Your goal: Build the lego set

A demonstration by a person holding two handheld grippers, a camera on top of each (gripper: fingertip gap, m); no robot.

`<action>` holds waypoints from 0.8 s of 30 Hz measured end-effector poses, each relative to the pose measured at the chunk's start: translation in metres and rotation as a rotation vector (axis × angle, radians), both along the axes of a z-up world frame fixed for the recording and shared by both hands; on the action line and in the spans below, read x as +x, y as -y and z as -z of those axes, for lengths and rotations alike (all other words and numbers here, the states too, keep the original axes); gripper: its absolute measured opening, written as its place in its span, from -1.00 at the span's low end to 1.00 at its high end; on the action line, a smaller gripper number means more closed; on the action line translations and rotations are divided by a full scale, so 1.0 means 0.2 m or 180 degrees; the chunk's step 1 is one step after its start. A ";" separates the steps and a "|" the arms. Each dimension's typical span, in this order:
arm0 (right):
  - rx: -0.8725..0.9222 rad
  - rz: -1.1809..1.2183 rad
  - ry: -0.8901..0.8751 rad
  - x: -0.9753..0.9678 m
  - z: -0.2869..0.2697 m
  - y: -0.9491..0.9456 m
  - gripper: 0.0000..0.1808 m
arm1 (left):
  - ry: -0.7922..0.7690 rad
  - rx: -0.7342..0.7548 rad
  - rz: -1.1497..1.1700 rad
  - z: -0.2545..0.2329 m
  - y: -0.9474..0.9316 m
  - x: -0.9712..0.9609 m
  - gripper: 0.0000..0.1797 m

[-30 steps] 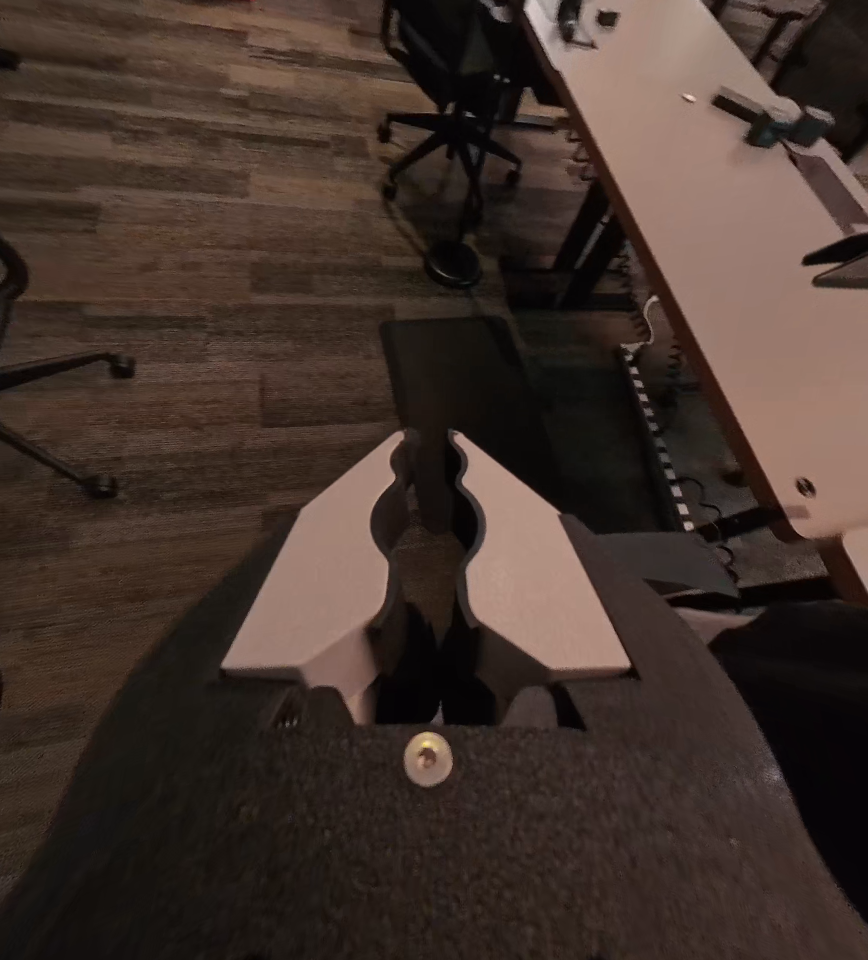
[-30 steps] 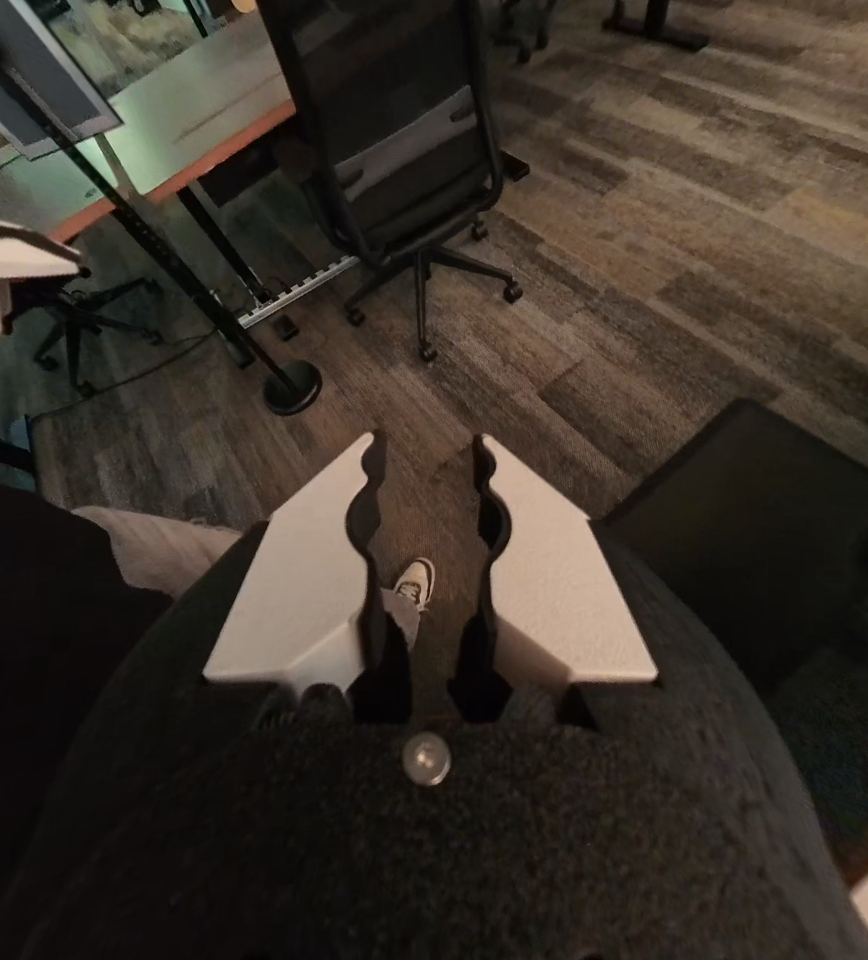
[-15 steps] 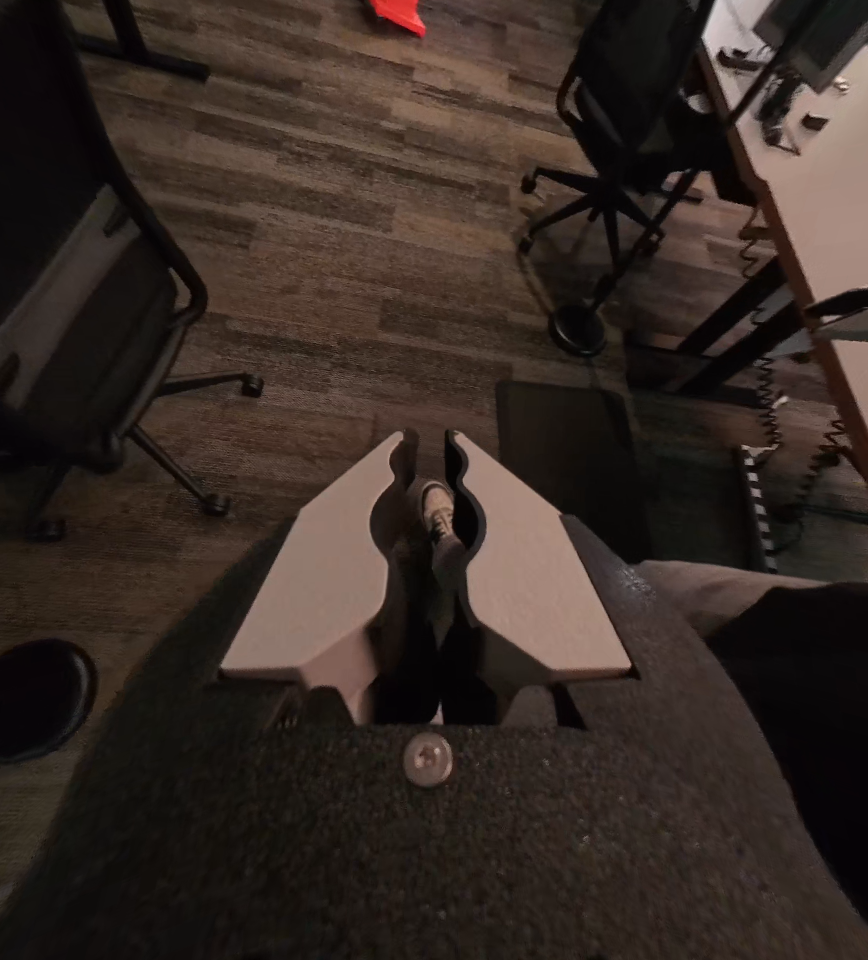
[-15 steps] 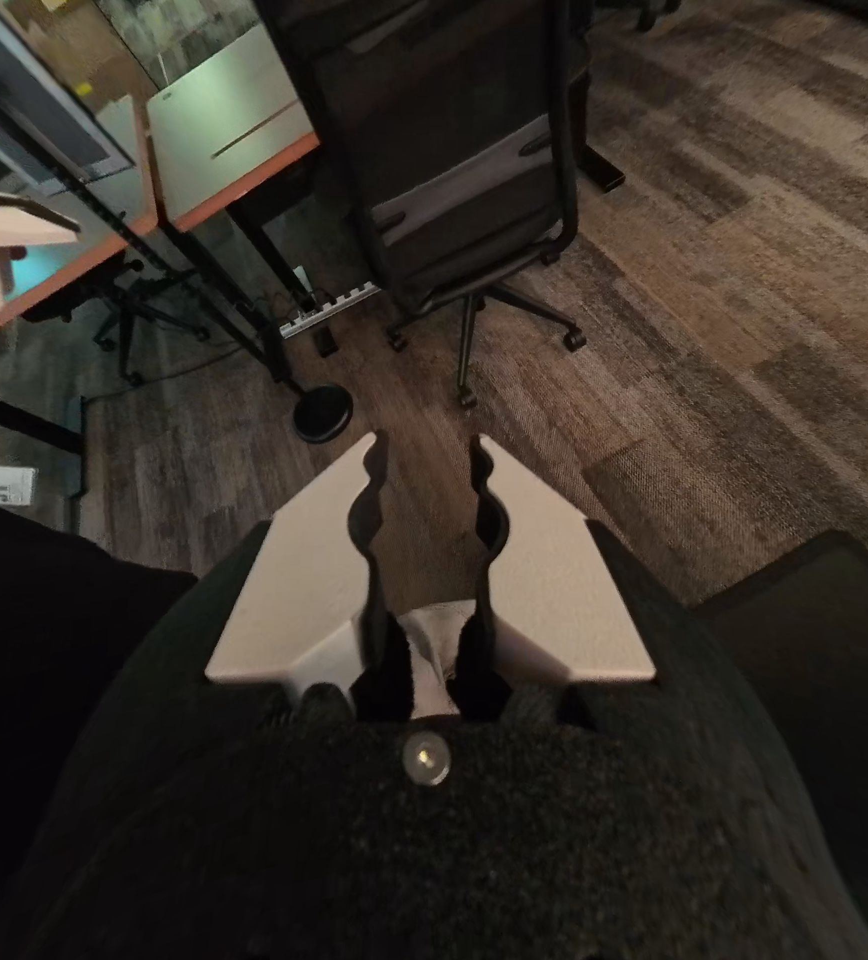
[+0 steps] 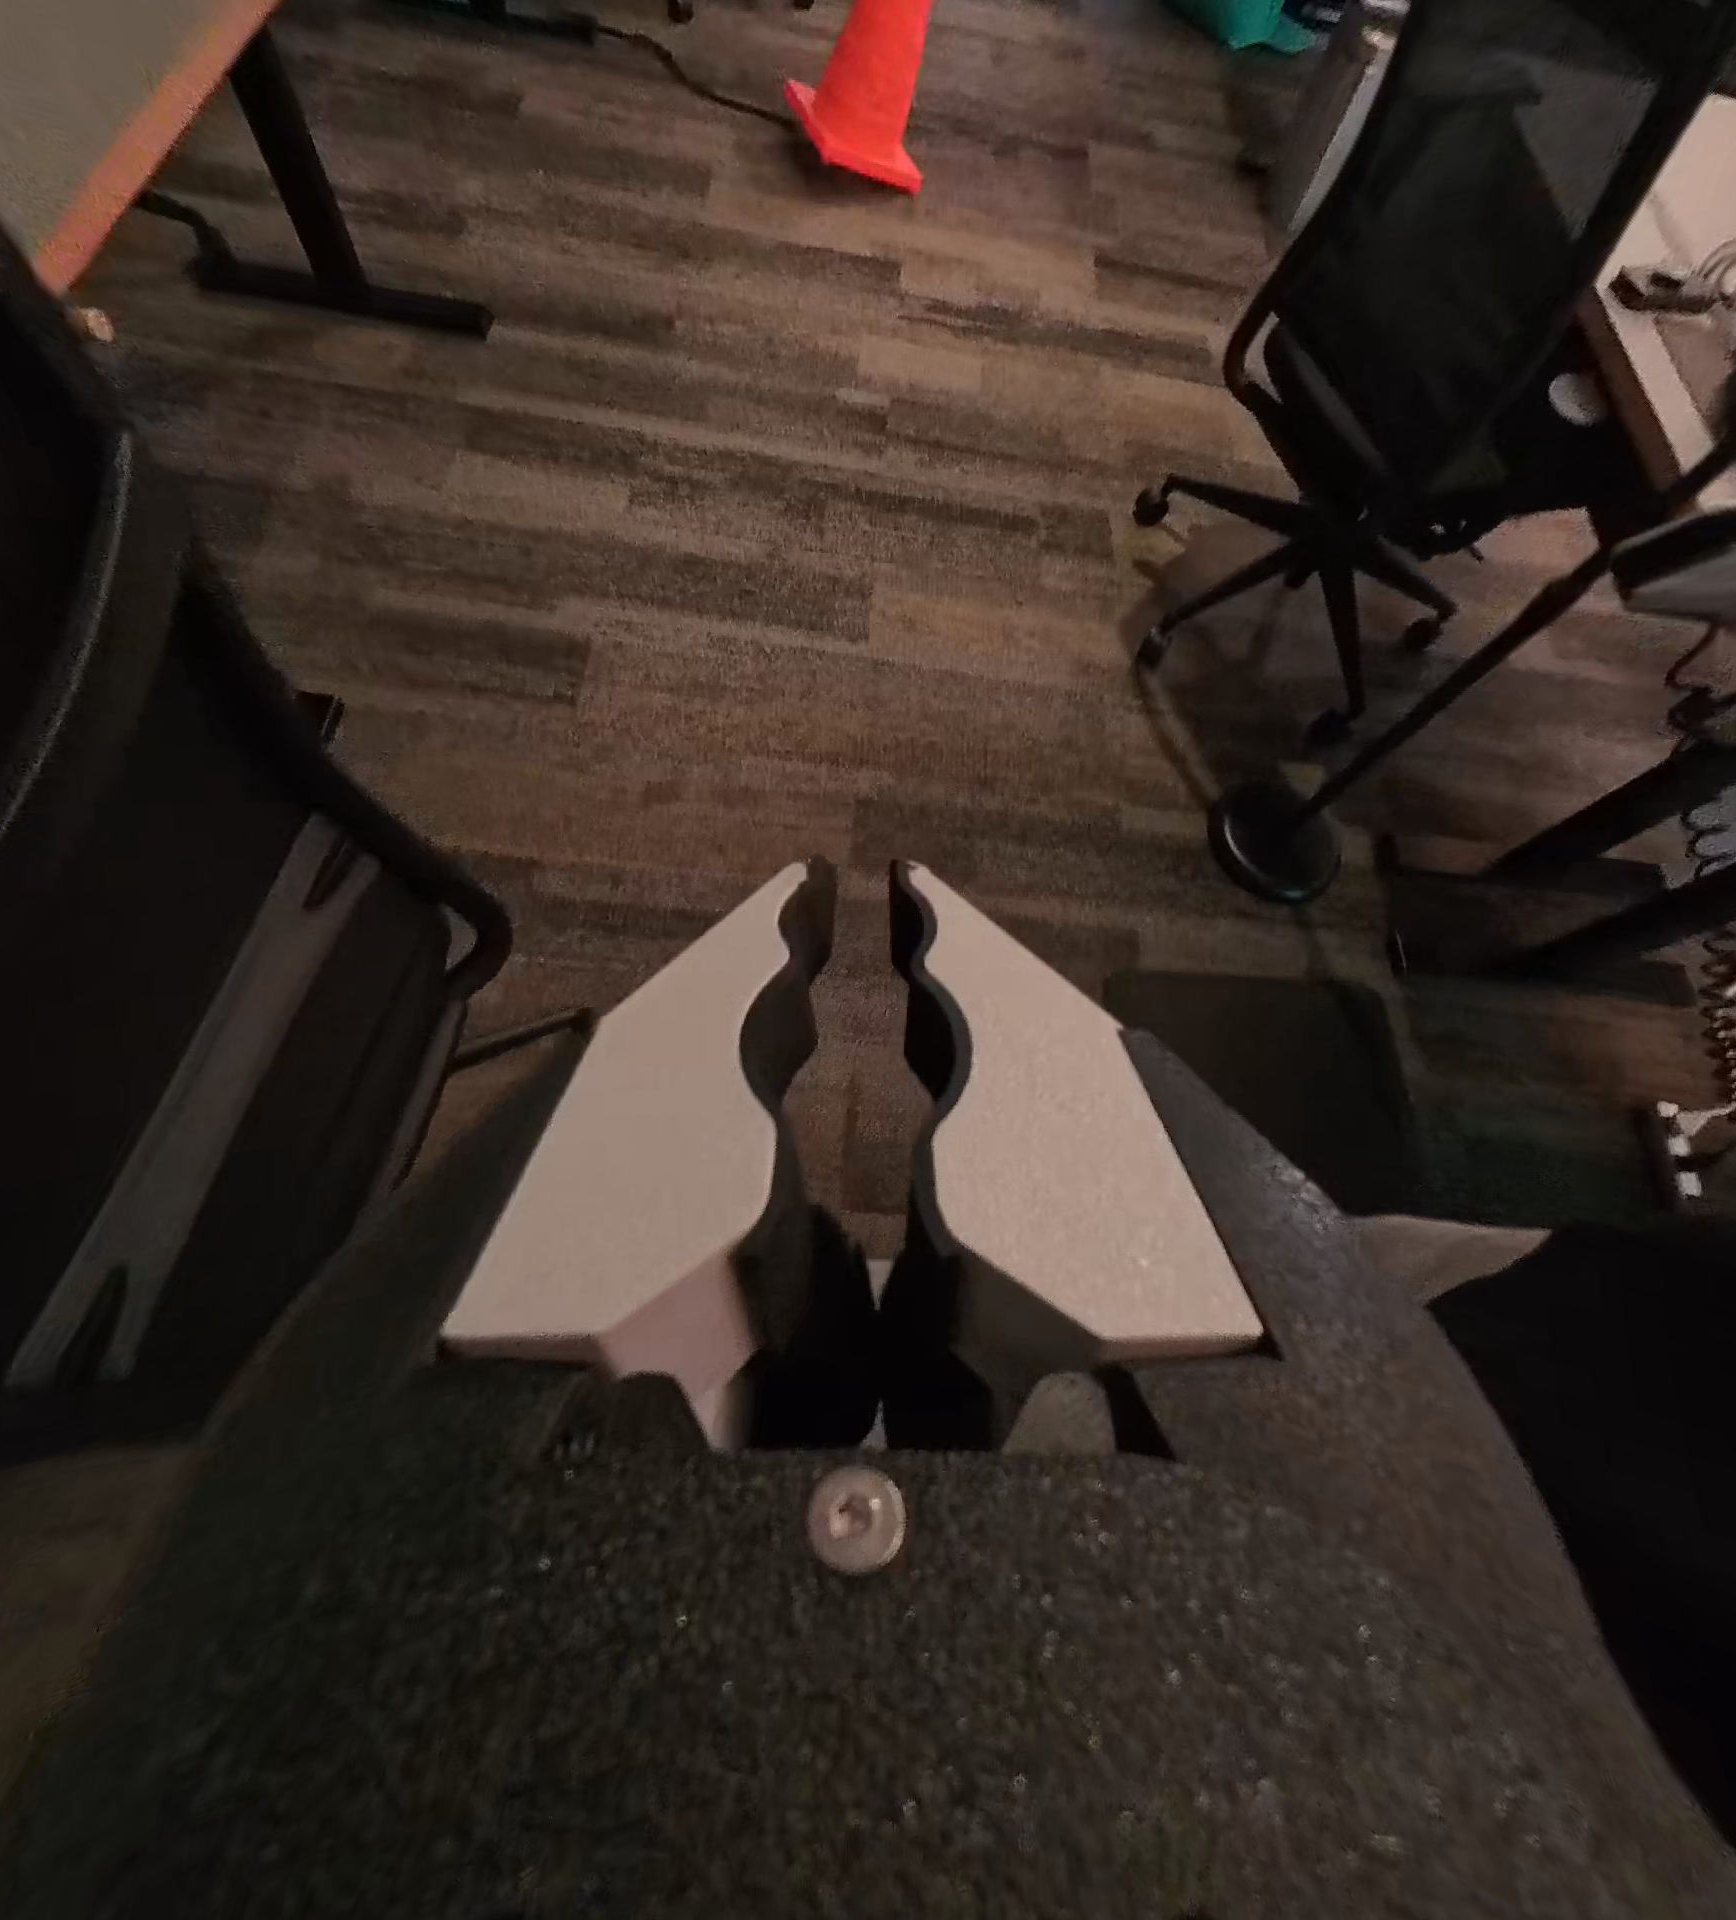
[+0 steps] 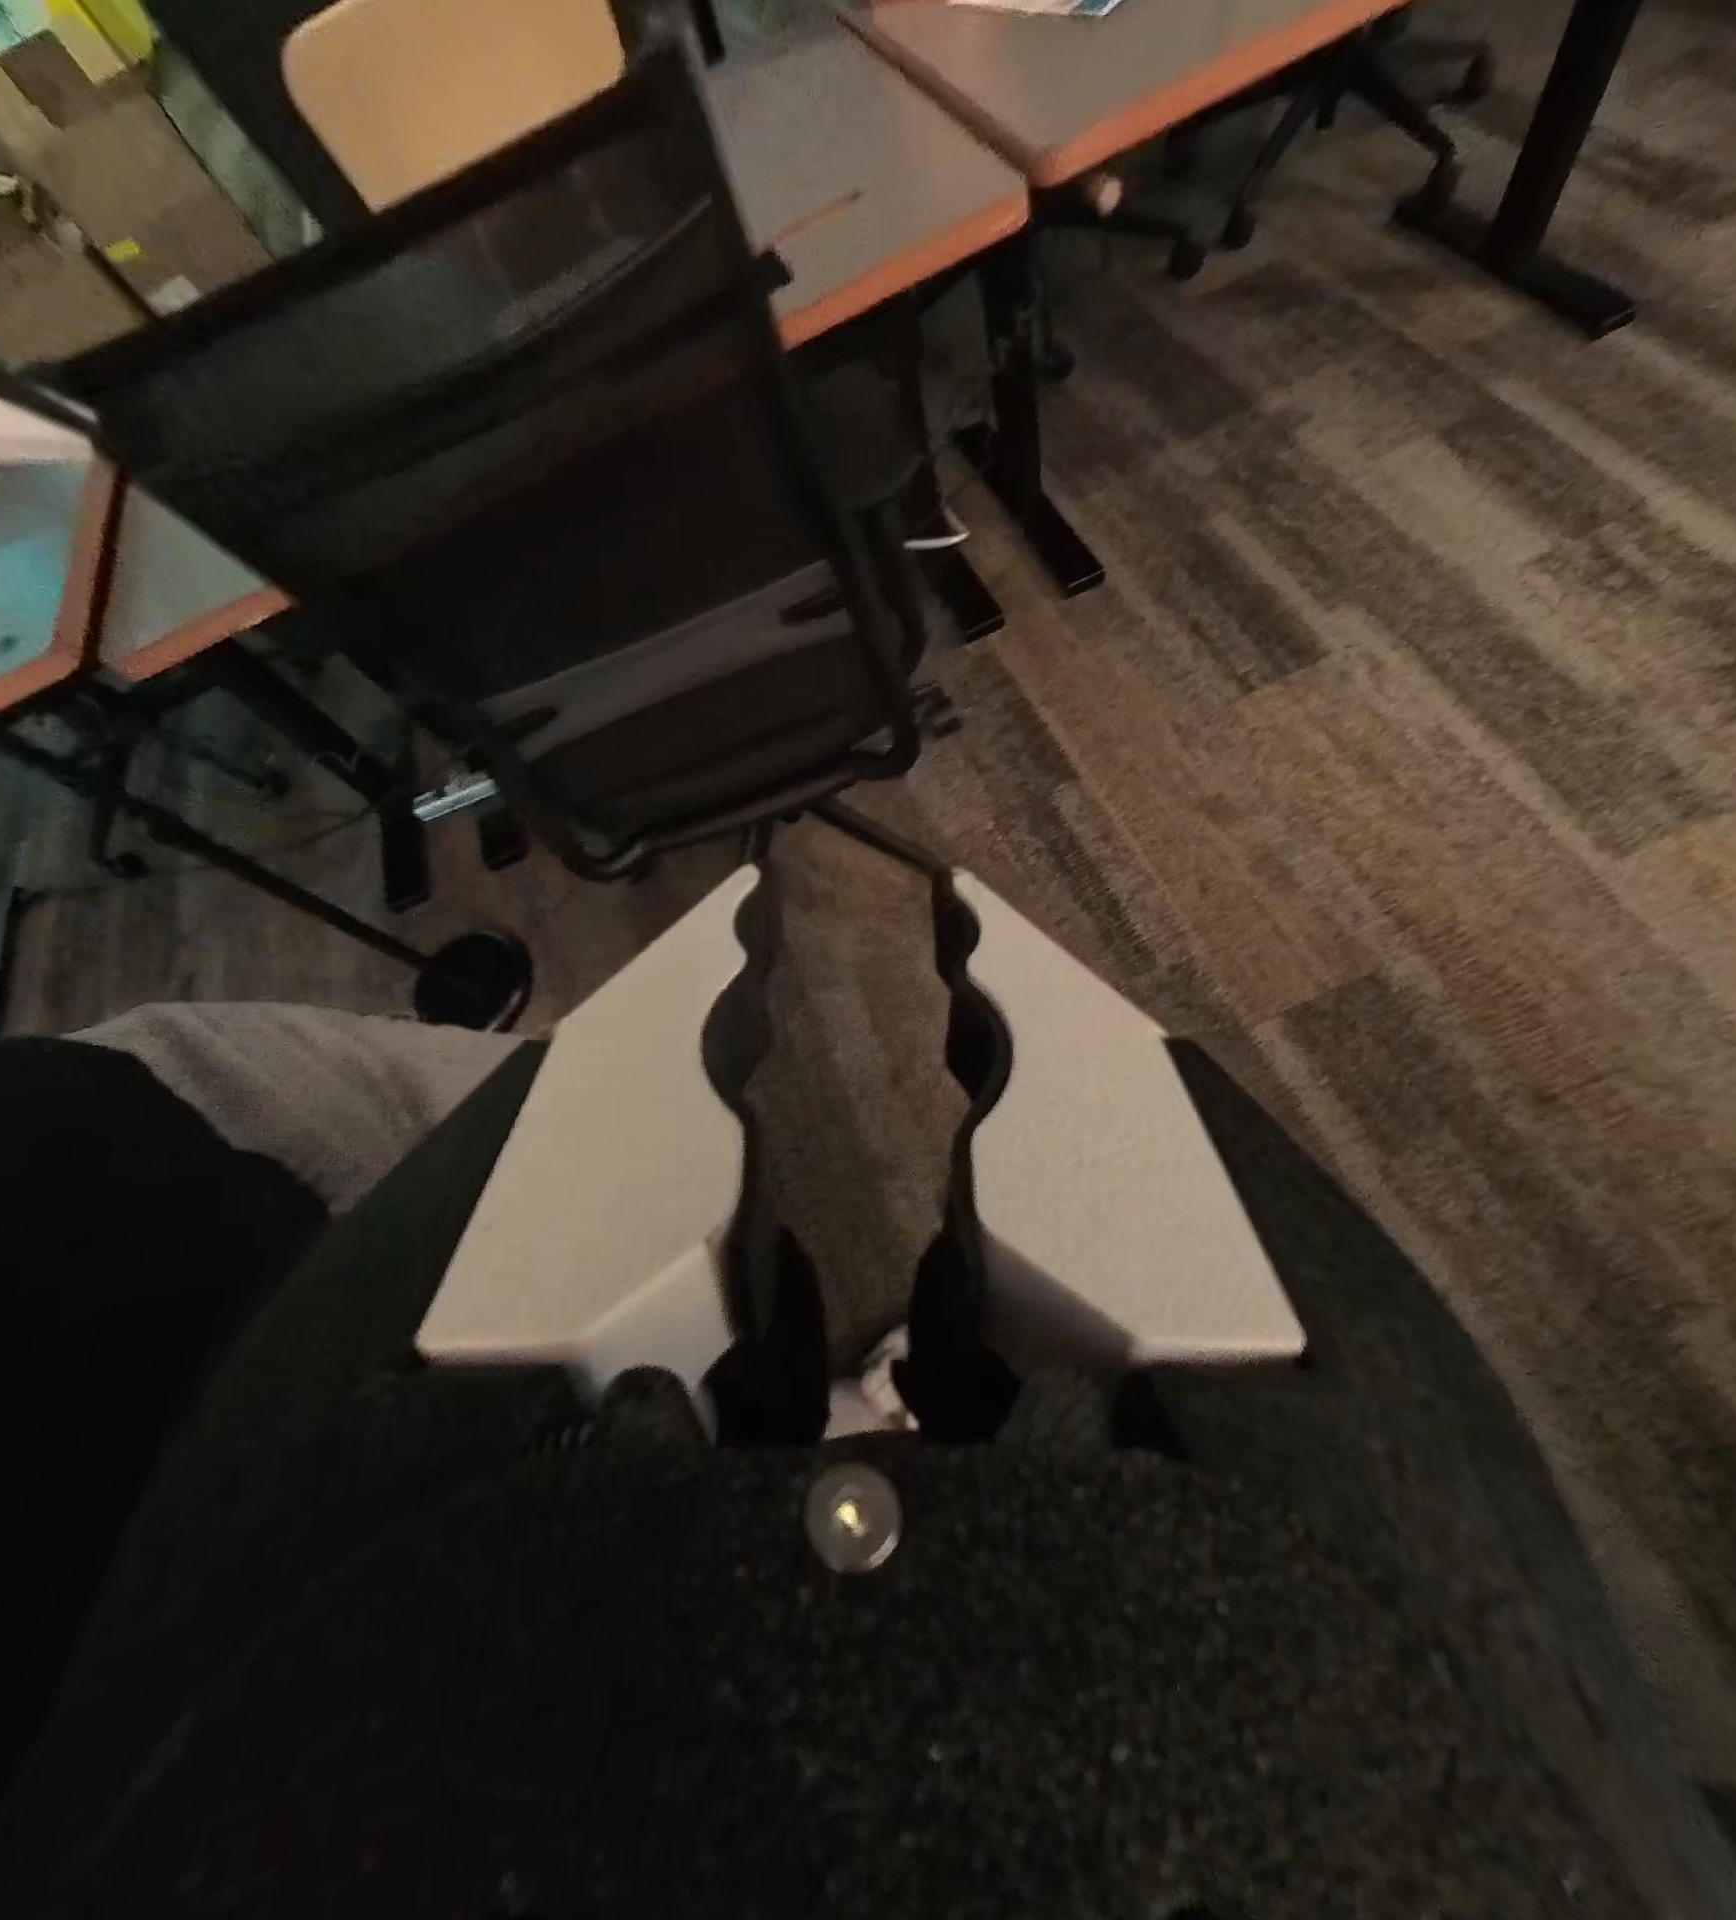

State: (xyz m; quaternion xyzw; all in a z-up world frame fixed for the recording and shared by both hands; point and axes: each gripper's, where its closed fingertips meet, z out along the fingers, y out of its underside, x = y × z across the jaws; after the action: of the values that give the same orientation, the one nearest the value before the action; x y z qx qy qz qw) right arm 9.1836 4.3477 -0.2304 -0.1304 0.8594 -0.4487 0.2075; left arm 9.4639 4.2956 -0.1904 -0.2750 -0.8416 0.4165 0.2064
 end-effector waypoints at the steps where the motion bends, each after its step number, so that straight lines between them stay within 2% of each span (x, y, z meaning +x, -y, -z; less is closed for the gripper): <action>1: -0.0057 0.0021 -0.0009 -0.06 -0.04 0.13 -0.68 | -0.0050 0.0026 0.0005 0.00 0.10 -0.05 -0.91; 6: -0.0237 0.0181 0.0137 -0.24 -0.14 0.76 -0.69 | -0.0149 0.0123 0.0109 0.09 0.65 -0.27 -0.91; 12: -0.0133 0.0332 0.0121 -0.35 -0.02 1.46 -0.70 | -0.0063 0.0043 0.0305 0.16 1.48 -0.52 -0.92; 14: -0.0014 0.0367 0.0139 -0.37 -0.02 1.69 -0.70 | 0.0053 0.0135 0.0220 0.13 1.78 -0.58 -0.92; 19: -0.0140 0.0416 -0.0011 -0.49 -0.20 2.23 -0.70 | -0.0361 0.0187 0.0386 -0.09 2.42 -0.82 -0.91; 24: -0.0089 0.0598 -0.0001 -0.65 -0.19 2.70 -0.70 | -0.0113 0.0017 0.0565 -0.10 2.98 -0.97 -0.91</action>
State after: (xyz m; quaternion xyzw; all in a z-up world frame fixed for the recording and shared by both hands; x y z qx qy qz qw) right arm 9.0528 3.8081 -0.1916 -0.0522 0.8615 -0.4781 0.1626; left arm 9.2698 3.7003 -0.1704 -0.3406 -0.8112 0.3991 0.2581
